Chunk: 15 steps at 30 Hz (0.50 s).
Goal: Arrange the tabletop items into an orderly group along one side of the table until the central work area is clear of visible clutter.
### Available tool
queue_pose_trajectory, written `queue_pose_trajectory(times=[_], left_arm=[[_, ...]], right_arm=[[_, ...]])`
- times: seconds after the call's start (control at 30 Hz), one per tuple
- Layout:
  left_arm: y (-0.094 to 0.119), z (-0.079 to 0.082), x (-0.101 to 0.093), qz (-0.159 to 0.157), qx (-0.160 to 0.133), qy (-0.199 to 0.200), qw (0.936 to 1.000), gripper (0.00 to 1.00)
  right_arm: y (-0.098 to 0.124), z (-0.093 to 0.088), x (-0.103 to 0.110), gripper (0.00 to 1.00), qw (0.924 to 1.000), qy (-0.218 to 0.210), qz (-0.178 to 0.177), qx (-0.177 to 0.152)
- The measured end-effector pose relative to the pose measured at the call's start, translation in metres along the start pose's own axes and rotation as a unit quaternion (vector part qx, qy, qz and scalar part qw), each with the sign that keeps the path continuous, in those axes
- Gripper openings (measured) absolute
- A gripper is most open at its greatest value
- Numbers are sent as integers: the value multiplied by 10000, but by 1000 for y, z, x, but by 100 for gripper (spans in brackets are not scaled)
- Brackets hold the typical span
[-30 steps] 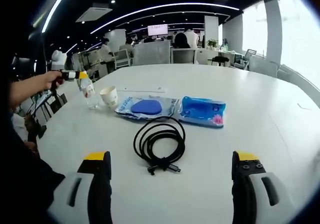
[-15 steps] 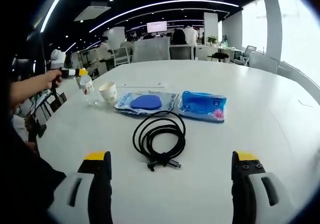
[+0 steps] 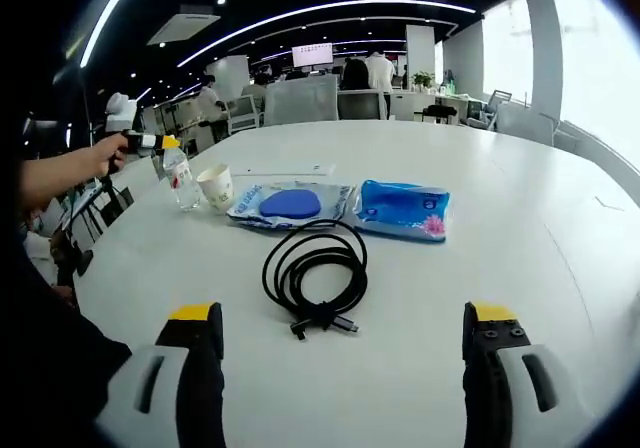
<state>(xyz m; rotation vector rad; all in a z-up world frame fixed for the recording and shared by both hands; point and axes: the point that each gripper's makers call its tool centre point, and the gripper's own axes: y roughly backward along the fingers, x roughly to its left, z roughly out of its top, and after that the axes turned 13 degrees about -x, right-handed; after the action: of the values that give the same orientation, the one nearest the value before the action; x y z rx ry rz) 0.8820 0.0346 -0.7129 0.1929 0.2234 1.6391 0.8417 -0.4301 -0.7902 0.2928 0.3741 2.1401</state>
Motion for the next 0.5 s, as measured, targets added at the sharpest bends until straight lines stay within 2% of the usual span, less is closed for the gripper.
queue_pose_trajectory(times=[0.5], left_arm=[[-19,3,-27,-299,13,-40,9995,20]], right_arm=[[5,-3,-12,96,9999,-85,-108,-56]])
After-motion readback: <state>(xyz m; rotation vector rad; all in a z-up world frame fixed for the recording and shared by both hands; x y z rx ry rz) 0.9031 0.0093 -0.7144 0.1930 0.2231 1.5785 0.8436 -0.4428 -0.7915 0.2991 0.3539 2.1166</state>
